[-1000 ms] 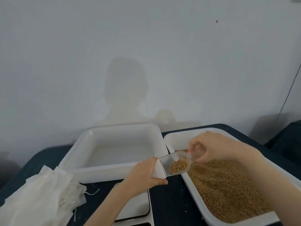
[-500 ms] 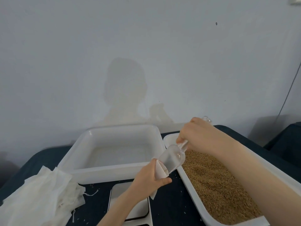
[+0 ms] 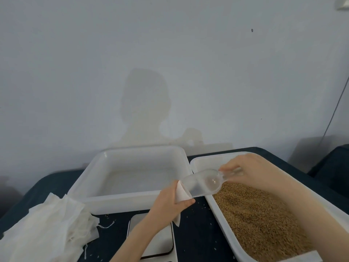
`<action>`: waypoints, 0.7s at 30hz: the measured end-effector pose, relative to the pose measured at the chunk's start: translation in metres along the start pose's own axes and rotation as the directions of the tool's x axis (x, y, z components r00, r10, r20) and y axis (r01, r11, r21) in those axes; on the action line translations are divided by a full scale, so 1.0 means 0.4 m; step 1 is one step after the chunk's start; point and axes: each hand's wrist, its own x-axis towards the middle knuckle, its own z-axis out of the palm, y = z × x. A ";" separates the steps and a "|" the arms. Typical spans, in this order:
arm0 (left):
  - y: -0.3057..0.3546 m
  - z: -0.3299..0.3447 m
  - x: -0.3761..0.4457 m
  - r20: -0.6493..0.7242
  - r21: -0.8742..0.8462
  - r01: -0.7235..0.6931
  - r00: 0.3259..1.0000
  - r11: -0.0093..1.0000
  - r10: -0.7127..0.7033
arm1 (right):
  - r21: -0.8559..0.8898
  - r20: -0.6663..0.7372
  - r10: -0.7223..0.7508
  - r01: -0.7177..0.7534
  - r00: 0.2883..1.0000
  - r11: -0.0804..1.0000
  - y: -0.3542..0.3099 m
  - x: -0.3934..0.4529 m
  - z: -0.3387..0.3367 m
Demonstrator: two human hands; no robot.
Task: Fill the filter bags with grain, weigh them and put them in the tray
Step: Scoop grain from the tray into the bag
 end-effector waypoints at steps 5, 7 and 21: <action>0.007 -0.002 0.000 0.028 -0.024 -0.030 0.999 0.999 0.030 | 0.346 -0.018 0.213 -0.194 0.977 0.918 0.125 -0.072 0.050; 0.008 0.007 0.001 0.042 -0.007 -0.040 0.998 0.999 0.040 | 0.282 -0.027 0.300 -0.281 0.953 0.917 0.189 -0.099 0.068; 0.024 0.040 0.008 0.119 0.011 -0.047 0.992 0.999 0.045 | -0.348 0.067 0.466 -0.417 0.882 0.840 0.303 -0.055 0.190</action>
